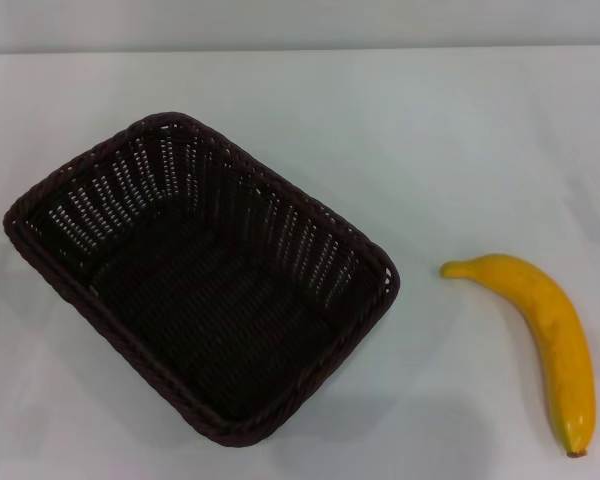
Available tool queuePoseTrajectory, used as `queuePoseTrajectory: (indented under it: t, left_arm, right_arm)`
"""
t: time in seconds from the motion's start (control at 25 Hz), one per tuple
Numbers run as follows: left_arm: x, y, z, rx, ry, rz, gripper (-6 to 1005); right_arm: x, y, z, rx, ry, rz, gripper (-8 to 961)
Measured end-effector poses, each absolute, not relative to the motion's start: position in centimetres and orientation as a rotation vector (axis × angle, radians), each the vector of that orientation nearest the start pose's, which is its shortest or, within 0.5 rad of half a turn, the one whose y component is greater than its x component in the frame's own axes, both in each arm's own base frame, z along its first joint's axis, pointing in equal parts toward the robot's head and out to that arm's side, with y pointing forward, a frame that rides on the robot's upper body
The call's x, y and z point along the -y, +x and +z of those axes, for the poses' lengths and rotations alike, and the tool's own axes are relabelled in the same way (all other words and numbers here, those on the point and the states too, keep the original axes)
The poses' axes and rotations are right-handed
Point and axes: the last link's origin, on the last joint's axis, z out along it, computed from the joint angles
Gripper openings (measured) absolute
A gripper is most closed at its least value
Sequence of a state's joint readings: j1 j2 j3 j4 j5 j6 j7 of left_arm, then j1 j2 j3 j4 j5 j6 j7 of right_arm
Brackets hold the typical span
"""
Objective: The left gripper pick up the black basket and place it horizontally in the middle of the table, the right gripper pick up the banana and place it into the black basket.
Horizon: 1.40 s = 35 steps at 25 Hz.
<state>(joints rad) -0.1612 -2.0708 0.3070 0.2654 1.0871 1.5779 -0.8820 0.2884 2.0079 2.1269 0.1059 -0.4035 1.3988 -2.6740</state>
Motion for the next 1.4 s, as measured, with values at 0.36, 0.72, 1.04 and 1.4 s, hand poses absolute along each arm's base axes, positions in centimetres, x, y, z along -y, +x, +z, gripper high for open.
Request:
queuePoseTrajectory:
  t: [0.36, 0.72, 1.04, 1.4]
  left_arm:
    - [-22.6, -39.1, 9.7, 0.655, -1.313, -1.110, 763]
    - [-23.5, -38.3, 11.9, 0.712, -1.477, -1.176, 762]
    - [-26.0, -36.4, 17.8, 0.901, -1.824, -1.071, 760]
    - [-30.4, -32.1, 22.5, 1.059, -2.183, -0.649, 759]
  right_arm:
    - [-28.0, 38.2, 7.0, -0.544, -1.416, 0.840, 874]
    - [-28.1, 38.1, 7.0, -0.544, -1.416, 0.840, 873]
    - [-28.4, 38.0, 7.0, -0.546, -1.420, 0.839, 873]
    - [-28.7, 37.9, 7.0, -0.540, -1.421, 0.838, 873]
